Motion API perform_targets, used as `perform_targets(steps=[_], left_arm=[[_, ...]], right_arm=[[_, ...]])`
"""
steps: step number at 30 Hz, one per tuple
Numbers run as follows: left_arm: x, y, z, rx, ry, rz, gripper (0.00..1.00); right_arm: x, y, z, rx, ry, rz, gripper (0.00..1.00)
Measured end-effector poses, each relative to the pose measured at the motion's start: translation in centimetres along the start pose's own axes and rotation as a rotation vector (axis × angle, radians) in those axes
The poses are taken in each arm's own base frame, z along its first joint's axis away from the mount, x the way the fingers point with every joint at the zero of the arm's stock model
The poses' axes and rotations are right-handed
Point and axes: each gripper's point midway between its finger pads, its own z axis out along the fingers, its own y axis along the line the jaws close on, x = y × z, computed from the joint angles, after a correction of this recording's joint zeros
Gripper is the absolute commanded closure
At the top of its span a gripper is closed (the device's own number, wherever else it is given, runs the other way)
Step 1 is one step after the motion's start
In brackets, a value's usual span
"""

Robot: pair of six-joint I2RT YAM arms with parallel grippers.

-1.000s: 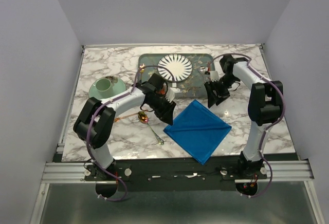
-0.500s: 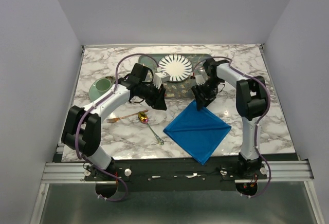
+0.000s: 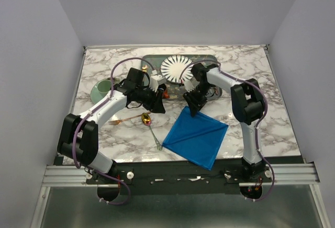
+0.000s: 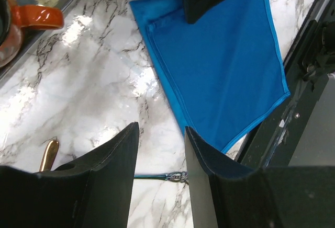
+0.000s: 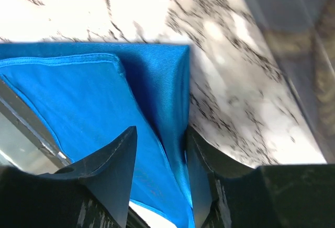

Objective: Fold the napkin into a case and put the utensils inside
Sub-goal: Smooth out the upper triangle-folded napkin at the center of the board, then pick up the upper triangle-folded napkin from the center of the board.

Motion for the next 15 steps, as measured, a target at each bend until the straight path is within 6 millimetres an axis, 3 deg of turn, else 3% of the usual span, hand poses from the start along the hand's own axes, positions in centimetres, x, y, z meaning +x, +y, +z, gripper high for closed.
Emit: perform_targets(steps=[6, 10, 15], left_arm=[[-0.5, 1.1, -0.3, -0.034, -0.033, -0.031, 0.50], [-0.9, 1.6, -0.3, -0.045, -0.062, -0.051, 0.50], [-1.4, 2.1, -0.3, -0.053, -0.087, -0.072, 0.50]], right_arm=[[-0.8, -0.1, -0.2, 0.058, -0.021, -0.049, 0.49], [-1.6, 0.0, -1.4, 0.087, -0.063, -0.055, 0.41], [-2.5, -0.1, -1.8, 0.091, -0.087, -0.050, 0.41]])
